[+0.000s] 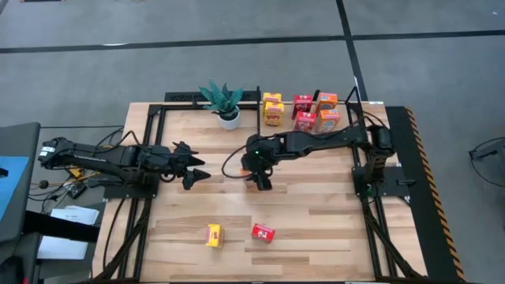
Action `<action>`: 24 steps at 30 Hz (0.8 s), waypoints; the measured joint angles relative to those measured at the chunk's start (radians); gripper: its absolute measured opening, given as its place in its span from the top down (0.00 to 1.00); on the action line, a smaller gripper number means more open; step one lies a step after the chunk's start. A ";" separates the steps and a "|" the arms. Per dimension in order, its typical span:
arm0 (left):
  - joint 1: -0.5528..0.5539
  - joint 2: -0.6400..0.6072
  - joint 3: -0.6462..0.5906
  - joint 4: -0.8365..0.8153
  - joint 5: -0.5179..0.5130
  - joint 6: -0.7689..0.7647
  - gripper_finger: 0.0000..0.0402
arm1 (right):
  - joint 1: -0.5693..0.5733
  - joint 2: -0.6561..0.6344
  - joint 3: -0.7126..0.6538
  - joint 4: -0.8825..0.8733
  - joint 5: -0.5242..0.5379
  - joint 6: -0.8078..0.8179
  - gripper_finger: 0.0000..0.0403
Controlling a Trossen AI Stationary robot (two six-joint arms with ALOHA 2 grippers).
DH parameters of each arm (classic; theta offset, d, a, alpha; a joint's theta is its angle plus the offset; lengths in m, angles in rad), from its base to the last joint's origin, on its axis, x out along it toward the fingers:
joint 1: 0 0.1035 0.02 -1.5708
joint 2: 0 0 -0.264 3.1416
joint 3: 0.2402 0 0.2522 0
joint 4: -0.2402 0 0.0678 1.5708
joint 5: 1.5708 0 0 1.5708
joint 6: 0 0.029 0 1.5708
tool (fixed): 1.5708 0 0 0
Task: Stack cereal on shelf
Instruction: Put the orange cereal box on the shelf aligned with orange cereal boxes
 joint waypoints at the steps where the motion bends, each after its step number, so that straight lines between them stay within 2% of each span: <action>1: 0.000 0.000 0.000 -0.002 -0.001 0.004 0.11 | 0.001 -0.006 0.000 -0.004 0.010 0.000 0.41; 14: 0.000 0.000 0.000 -0.001 -0.034 0.025 0.11 | -0.011 -0.056 0.017 -0.080 0.068 0.035 0.39; 24: 0.000 0.000 0.000 0.001 -0.057 0.025 0.11 | -0.012 -0.056 0.017 -0.125 0.068 0.047 0.20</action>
